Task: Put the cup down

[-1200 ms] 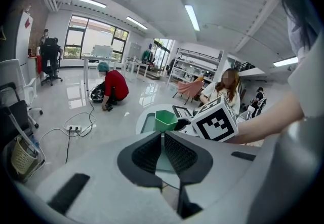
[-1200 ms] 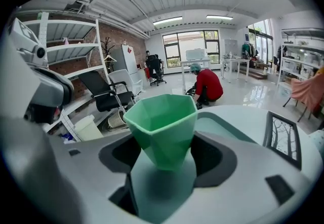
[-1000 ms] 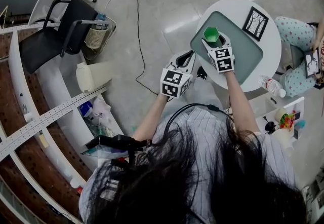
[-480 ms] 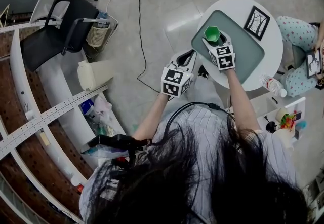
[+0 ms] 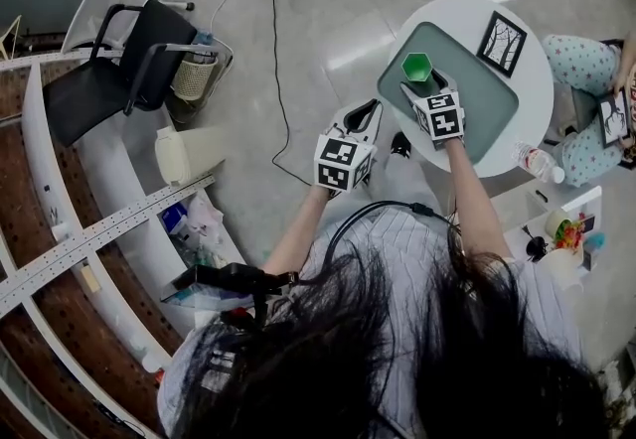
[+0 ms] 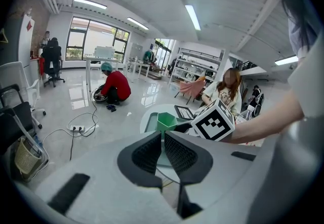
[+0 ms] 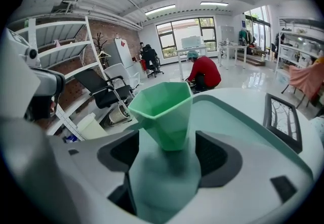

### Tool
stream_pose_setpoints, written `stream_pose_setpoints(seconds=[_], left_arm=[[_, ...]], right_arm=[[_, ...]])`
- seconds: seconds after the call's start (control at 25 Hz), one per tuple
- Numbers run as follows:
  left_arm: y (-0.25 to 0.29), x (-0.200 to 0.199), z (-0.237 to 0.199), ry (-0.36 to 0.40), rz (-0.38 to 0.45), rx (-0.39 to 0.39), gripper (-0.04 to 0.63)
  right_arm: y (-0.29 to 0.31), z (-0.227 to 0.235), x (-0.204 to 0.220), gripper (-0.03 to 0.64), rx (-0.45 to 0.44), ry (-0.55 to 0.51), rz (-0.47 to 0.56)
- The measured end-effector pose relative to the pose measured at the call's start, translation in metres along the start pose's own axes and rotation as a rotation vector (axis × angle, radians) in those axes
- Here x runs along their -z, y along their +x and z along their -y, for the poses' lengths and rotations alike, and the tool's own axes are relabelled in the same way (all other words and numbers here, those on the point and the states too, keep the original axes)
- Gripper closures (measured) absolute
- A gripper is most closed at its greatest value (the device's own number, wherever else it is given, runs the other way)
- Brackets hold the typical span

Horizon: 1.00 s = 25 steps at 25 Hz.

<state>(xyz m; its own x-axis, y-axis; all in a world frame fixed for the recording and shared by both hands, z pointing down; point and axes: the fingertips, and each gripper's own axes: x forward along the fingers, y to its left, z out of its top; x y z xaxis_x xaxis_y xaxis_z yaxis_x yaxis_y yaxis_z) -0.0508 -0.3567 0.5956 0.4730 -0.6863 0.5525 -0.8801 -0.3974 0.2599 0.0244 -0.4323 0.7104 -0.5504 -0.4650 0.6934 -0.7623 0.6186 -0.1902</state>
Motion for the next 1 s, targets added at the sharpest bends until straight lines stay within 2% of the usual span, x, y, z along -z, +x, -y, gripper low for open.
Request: stream_pose_setpoints(seconds=[0.28, 0.76, 1.0], left_arm=[[-0.015, 0.0, -0.002, 0.015, 0.014, 0.01, 0.568], [-0.048, -0.004, 0.0, 0.046, 0.064, 0.047, 0.568], [-0.069, -0.012, 0.011, 0.088, 0.097, 0.086, 0.567]], right_arm=[[-0.024, -0.002, -0.002, 0.293, 0.046, 0.055, 0.036], [-0.087, -0.043, -0.038, 0.296, 0.07, 0.147, 0.241], [-0.119, -0.073, -0.051, 0.305, 0.059, 0.209, 0.34]])
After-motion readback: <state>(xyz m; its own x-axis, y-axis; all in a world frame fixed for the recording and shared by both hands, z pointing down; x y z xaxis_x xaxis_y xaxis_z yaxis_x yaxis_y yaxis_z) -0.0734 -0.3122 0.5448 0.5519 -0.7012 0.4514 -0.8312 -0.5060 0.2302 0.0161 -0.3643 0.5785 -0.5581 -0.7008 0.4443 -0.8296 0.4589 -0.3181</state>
